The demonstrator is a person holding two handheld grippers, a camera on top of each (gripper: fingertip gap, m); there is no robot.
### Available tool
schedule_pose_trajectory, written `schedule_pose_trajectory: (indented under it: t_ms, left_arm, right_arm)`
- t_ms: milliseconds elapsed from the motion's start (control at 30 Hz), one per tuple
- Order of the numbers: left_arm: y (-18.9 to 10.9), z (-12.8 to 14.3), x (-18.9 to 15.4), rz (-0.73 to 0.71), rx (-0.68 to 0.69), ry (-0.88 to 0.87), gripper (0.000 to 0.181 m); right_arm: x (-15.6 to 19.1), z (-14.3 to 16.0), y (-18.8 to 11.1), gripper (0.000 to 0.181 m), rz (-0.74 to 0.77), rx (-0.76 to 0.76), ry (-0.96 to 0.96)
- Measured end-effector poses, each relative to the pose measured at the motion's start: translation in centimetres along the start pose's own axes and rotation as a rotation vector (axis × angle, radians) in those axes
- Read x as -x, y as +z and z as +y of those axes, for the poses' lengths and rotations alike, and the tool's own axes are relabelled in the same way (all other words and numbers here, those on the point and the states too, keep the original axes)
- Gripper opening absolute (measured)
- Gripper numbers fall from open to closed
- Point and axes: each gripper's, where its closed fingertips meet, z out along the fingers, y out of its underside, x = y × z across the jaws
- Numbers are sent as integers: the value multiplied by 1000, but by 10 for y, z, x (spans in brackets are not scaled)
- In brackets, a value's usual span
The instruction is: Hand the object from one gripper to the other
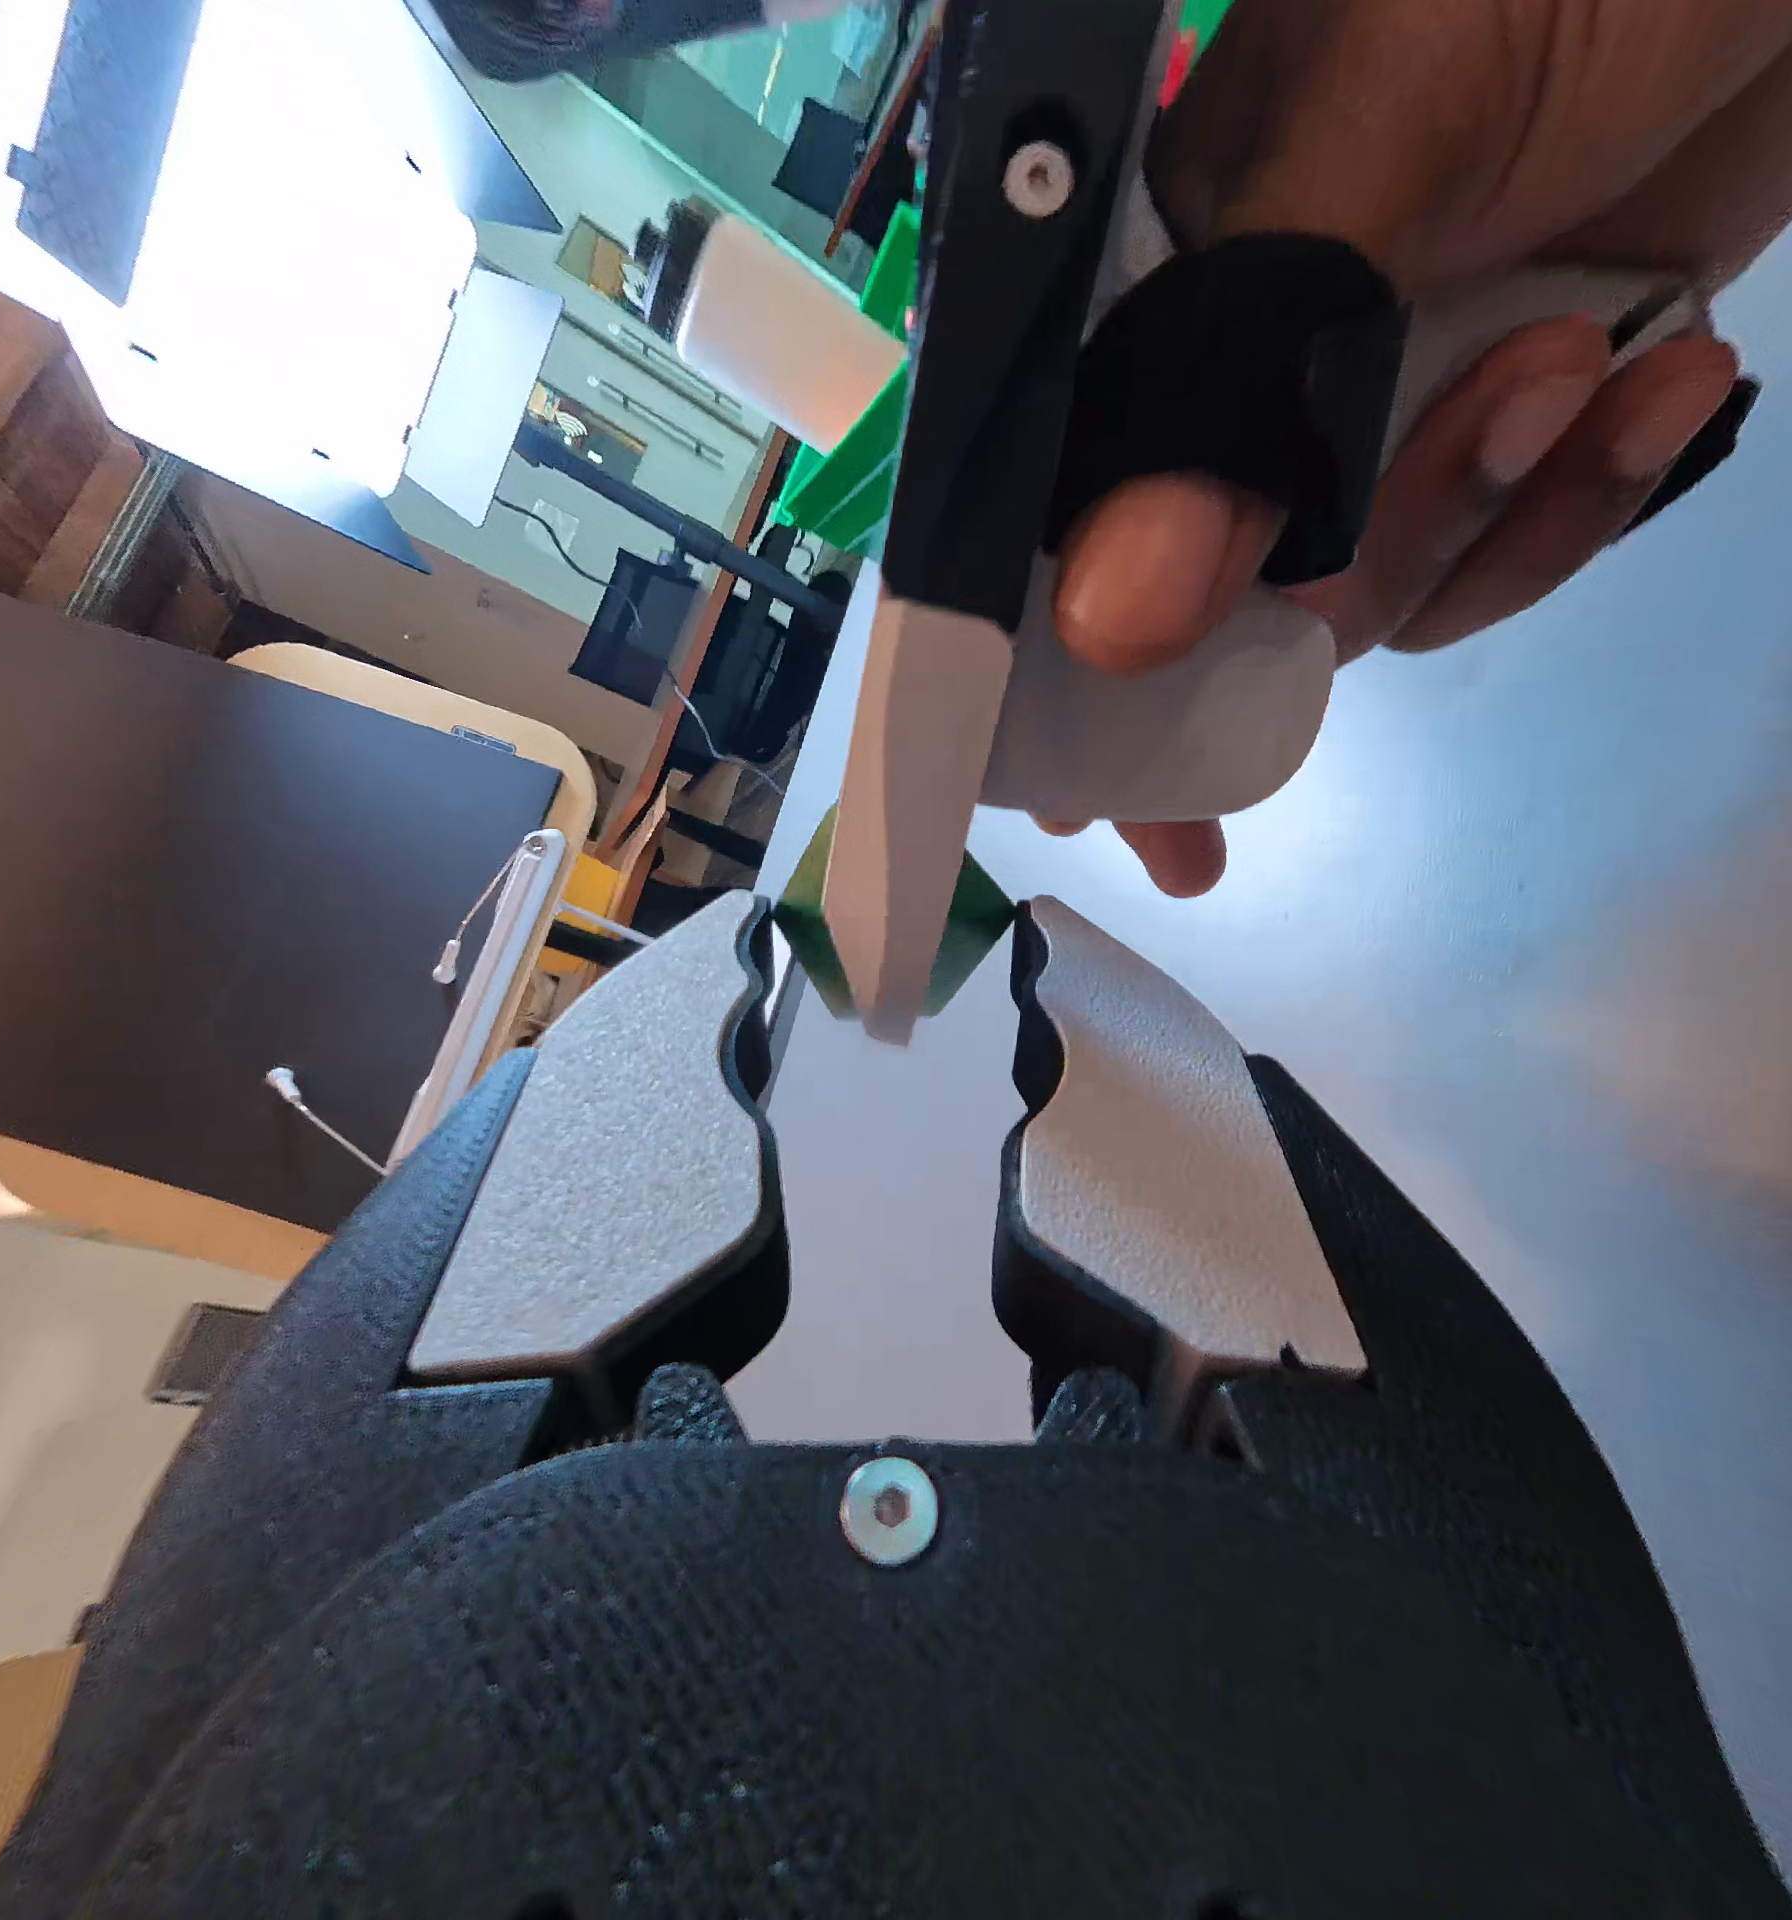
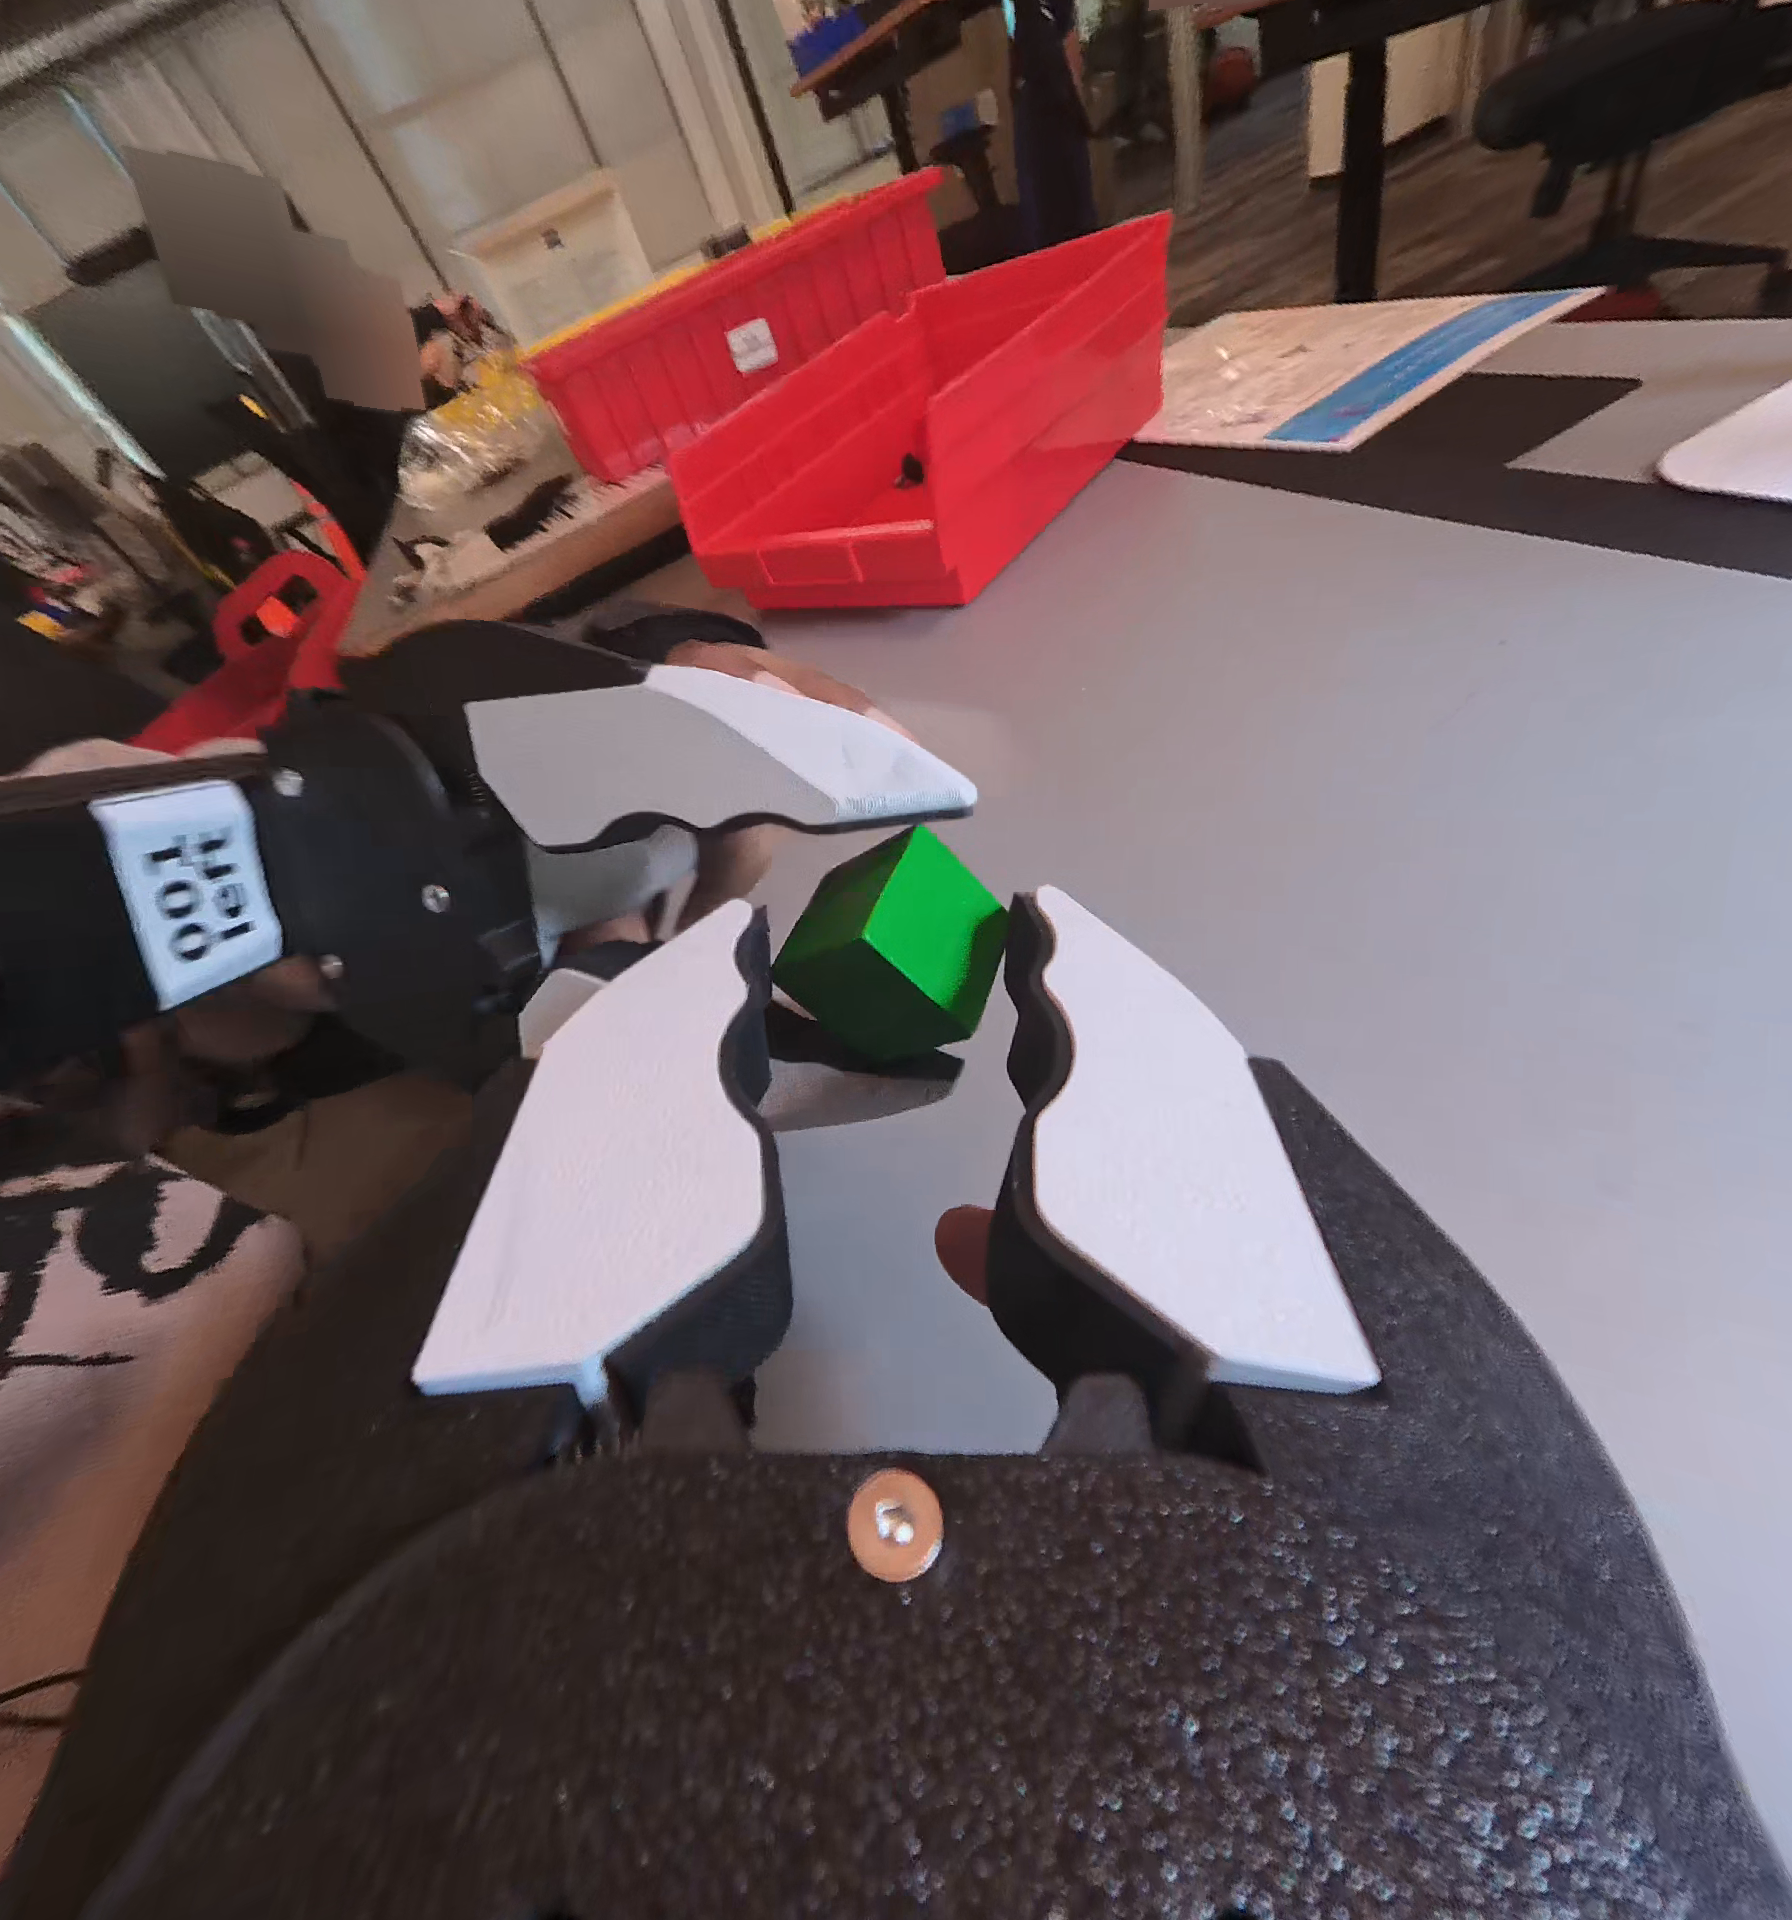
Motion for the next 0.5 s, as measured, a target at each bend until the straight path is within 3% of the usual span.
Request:
schedule_pose_trajectory:
  t_ms: [133, 233, 400, 500]
  left_arm:
    - [-2, 2, 6, 93, -61, -266, 49]
    - [-1, 5, 10, 211, -106, -577, 49]
    - [2, 21, 22, 264, -139, -855, 46]
    - [4, 30, 26, 254, -133, -895, 45]
  right_arm:
    - [4, -29, -25, 44, -112, -150, 25]
    - [-10, -54, -52, 43, -53, -248, -30]
    - [-78, -94, -123, 43, 386, -253, -253]
    - [-139, -103, -181, 44, 729, -80, -328]
